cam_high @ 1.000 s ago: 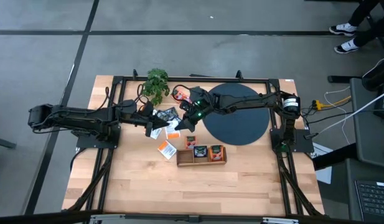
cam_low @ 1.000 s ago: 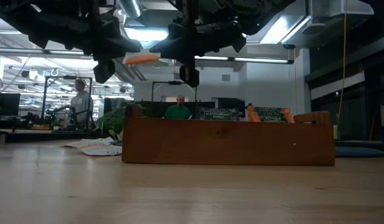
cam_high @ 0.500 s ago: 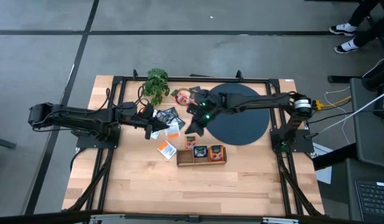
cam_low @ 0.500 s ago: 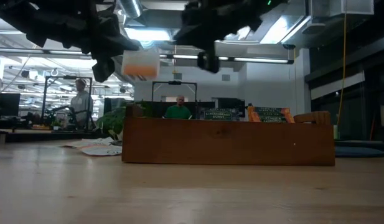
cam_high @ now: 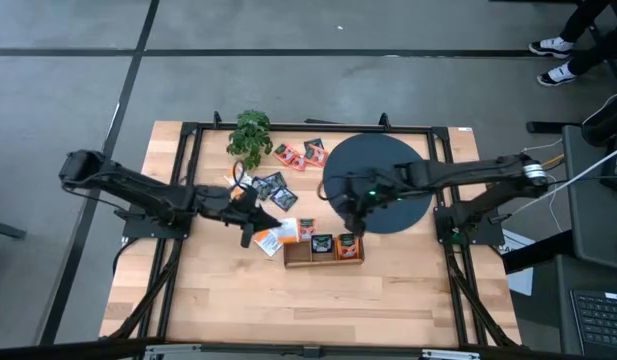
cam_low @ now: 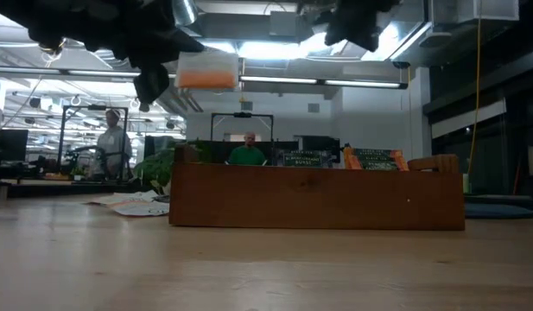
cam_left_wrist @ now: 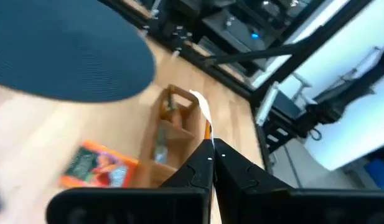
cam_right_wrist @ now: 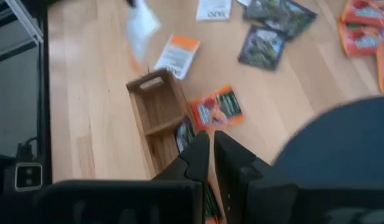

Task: Pick & Place Tea
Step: Put the white tea bag into the left section of the wooden organizer

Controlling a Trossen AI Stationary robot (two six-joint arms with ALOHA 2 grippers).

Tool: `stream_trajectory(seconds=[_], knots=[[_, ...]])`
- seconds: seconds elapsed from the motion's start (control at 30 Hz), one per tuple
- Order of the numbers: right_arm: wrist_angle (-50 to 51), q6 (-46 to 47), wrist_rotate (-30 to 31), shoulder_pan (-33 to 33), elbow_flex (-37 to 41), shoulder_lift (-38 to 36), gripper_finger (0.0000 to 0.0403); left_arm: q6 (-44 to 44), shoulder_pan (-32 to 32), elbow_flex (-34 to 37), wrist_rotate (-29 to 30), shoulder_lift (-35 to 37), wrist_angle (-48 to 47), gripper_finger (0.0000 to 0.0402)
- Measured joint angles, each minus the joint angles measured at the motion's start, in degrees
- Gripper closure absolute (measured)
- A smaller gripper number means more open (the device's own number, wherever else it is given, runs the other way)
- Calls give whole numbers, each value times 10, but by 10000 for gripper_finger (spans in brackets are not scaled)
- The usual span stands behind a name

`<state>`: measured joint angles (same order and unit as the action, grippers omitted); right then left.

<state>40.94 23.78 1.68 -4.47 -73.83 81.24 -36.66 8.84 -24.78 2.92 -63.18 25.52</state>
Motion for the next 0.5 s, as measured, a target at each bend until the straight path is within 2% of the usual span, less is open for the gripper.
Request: stream_trajectory(seconds=[0.17,0.3,0.5], knots=[[-11,55,2,0,82,-81,374,32,22,-2,5,-81,107,400],[-37,103,0,0,140,-132,374,82,29,-25,4,-135,110,400],[-73,140,-41,-3,187,-176,378,134,29,-67,10,-202,100,400]])
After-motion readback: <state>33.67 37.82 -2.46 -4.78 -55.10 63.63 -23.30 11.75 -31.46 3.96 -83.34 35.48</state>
